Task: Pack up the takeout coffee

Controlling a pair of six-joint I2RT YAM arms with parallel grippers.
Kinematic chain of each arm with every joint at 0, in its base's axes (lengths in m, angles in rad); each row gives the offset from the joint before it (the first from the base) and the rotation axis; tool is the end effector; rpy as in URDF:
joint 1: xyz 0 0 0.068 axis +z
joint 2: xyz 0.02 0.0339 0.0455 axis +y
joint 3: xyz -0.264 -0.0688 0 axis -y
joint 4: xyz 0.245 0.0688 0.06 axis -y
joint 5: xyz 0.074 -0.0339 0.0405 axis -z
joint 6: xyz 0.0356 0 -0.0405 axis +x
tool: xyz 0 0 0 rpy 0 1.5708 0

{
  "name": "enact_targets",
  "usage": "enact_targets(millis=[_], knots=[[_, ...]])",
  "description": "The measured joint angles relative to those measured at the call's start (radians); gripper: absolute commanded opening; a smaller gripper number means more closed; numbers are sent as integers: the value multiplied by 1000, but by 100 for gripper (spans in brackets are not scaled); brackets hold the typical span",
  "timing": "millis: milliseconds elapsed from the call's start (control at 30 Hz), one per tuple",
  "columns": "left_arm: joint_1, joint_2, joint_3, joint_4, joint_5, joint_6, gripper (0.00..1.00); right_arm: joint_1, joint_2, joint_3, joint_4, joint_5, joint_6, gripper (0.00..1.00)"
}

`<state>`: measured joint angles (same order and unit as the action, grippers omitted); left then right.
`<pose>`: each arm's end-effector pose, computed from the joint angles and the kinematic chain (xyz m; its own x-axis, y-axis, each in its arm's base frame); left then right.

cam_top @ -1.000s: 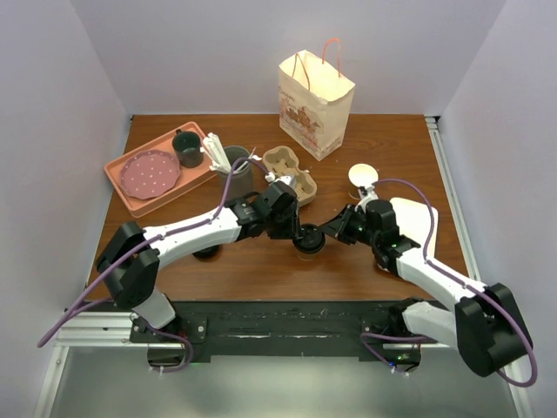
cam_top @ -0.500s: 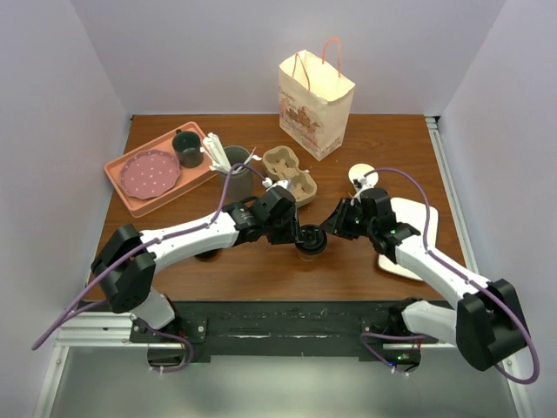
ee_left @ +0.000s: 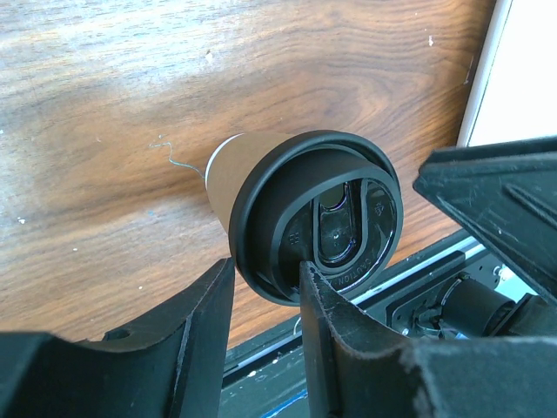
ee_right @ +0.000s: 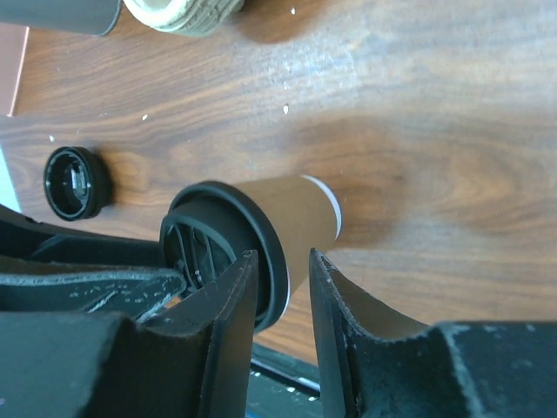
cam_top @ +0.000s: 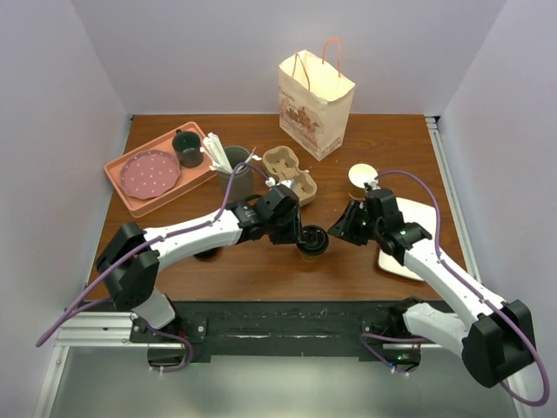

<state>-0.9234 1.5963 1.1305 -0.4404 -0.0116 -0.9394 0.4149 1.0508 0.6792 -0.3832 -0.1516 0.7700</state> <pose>0.2055 -0.2711 0.2347 -0.9206 -0.1208 -0.3714 0.0850 0.8662 -0.4924 0.1977 0.0930 0.2347 -0.7976 0.4006 -0.4509 0.0781 0.8099 0.5814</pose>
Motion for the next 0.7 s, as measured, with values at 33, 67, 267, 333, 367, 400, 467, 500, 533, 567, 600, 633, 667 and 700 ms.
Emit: enact_targets(millis=[33,67,267,333,367,400,467,500,533,567,600,633,667,700], knots=[[0,2,3,-2,0,0,40,0,-13,-9,-1,-1,16,32],[0,3,6,-4,0,1,40,0,-26,-21,0,-3,29,32],[0,11,19,-18,1,8,40,0,-50,-78,17,-34,97,31],[0,12,21,-19,1,8,40,-2,-56,-87,30,-46,112,31],[0,13,22,-21,1,8,40,-2,-61,-94,39,-50,119,31],[-1,14,23,-21,1,8,40,-2,-65,-100,44,-52,123,31],[-1,14,24,-22,2,8,40,-2,-74,-113,57,-58,134,30],[-1,14,24,-21,2,8,40,-2,-76,-117,61,-60,137,29],[-1,15,24,-21,3,8,40,-2,-78,-122,68,-65,140,29],[-1,15,24,-21,3,8,40,-3,-81,-127,76,-70,146,29],[-1,15,24,-21,3,8,40,-3,-85,-132,81,-72,149,29],[-1,15,24,-21,3,8,40,-4,-91,-138,85,-74,152,29],[-1,15,24,-21,3,8,40,-4,-95,-142,87,-75,154,29],[-1,15,24,-21,4,8,40,-4,-101,-147,90,-76,158,28]])
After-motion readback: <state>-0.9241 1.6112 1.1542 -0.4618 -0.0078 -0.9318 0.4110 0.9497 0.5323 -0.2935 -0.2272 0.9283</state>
